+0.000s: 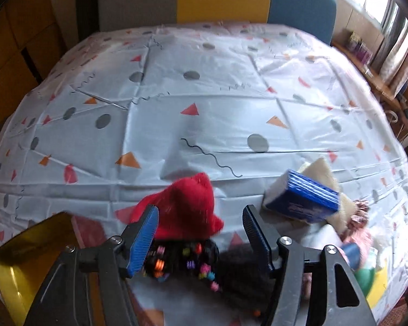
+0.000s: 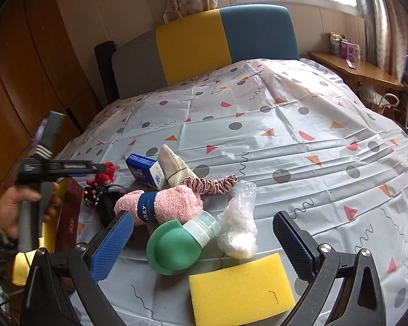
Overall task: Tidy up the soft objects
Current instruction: 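Reach the left tool to the red knit hat and close on it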
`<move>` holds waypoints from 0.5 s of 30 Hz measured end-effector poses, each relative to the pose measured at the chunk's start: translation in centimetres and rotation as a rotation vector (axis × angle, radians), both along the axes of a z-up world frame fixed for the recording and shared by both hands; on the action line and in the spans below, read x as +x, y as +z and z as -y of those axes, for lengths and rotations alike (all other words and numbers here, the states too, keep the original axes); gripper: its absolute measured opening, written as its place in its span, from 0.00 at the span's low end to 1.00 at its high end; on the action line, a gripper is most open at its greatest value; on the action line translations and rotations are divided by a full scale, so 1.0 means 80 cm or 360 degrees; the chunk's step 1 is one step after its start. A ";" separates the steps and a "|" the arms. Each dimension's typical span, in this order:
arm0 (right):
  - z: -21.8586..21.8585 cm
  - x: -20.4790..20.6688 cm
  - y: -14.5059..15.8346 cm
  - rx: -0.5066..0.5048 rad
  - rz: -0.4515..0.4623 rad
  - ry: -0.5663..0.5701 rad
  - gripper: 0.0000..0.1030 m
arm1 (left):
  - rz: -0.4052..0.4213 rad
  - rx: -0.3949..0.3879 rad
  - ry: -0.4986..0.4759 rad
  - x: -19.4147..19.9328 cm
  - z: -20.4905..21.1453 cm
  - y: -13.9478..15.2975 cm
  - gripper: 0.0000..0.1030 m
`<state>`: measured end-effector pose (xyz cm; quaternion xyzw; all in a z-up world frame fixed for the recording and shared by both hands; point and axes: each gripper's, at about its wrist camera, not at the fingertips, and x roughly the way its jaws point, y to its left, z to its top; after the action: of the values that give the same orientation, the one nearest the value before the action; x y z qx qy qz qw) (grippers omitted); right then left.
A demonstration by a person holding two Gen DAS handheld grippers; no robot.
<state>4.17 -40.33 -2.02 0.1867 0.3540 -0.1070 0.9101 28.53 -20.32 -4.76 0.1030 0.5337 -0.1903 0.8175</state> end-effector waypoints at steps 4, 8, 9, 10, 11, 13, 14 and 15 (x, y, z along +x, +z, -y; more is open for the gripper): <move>0.006 -0.001 0.000 0.0044 0.0007 -0.0016 1.00 | -0.0099 0.0006 0.0038 0.020 0.002 -0.022 0.42; 0.012 -0.003 -0.002 0.0061 0.0006 -0.0039 1.00 | -0.0028 -0.0030 0.0020 0.013 -0.008 -0.007 0.21; 0.014 -0.004 -0.001 0.0064 0.0013 -0.0055 1.00 | 0.0007 -0.0061 0.0005 0.009 -0.013 0.003 0.20; 0.017 -0.006 -0.001 0.0071 0.0021 -0.0071 1.00 | 0.0046 -0.0090 -0.0012 0.002 -0.017 0.013 0.19; 0.019 -0.007 0.000 0.0079 0.0027 -0.0081 1.00 | 0.0079 -0.0118 -0.0021 -0.004 -0.022 0.023 0.19; 0.025 -0.010 0.000 0.0104 0.0042 -0.0106 1.00 | 0.0141 -0.0214 -0.0031 -0.021 -0.036 0.052 0.19; 0.026 -0.010 0.000 0.0112 0.0044 -0.0110 1.00 | 0.0173 -0.0261 -0.0037 -0.030 -0.045 0.066 0.19; 0.027 -0.011 0.000 0.0118 0.0042 -0.0109 1.00 | 0.0204 -0.0305 -0.0046 -0.041 -0.053 0.079 0.19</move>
<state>3.32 -42.47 -2.04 0.2337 0.3391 -0.1226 0.9030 25.29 -16.05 1.57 0.0440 0.4580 -0.2452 0.8533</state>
